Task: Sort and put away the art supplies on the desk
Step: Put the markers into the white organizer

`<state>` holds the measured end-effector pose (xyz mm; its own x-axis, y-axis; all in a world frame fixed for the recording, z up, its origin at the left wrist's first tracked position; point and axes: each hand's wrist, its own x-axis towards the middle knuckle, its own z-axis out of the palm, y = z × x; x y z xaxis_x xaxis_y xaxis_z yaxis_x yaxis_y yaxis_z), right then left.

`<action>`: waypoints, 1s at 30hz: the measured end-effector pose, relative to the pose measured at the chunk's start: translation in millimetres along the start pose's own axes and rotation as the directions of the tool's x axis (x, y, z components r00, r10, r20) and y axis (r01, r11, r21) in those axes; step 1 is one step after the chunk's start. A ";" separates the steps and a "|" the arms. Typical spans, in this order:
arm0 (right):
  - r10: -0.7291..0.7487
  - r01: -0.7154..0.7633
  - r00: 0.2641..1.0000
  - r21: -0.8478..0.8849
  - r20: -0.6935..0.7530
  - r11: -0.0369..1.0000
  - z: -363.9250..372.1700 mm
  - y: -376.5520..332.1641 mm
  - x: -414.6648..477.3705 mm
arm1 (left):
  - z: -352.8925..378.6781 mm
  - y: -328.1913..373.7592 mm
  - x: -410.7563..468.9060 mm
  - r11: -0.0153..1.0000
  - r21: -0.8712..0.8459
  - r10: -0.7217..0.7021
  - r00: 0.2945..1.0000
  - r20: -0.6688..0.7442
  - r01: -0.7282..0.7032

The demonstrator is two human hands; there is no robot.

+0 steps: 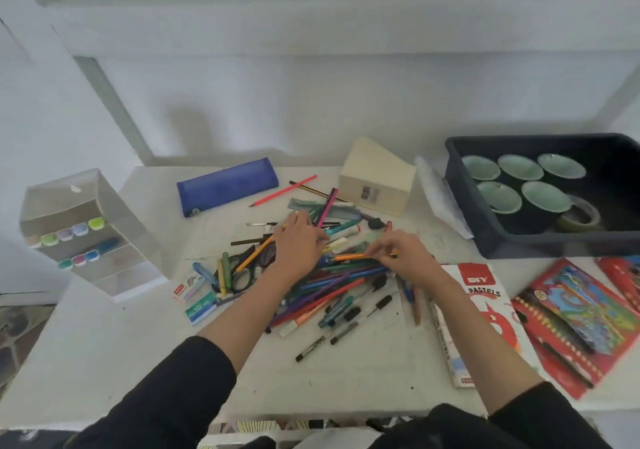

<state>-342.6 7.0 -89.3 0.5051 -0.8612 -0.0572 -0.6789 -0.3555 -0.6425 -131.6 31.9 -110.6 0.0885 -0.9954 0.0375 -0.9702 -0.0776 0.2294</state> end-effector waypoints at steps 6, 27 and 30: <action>-0.255 0.274 0.932 -0.040 0.257 0.961 16.2 3.3 7.6 | -1.4 18.7 17.5 0.988 0.156 -0.024 0.998 0.064 0.013; -0.389 0.407 0.879 -0.009 0.276 0.913 20.0 -3.1 10.5 | -2.4 19.9 14.6 0.922 -0.387 -0.063 0.986 -0.153 -0.001; -0.438 0.479 0.838 -0.053 0.324 0.876 30.5 -16.2 12.0 | -14.4 19.1 0.9 0.817 -0.577 -0.083 0.986 -0.147 -0.017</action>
<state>-309.3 13.5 -102.9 0.8937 -0.4485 -0.0141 -0.3817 -0.7432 -0.5496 -146.9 30.4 -92.2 0.2008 -0.9664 0.1606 -0.6637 -0.0137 0.7478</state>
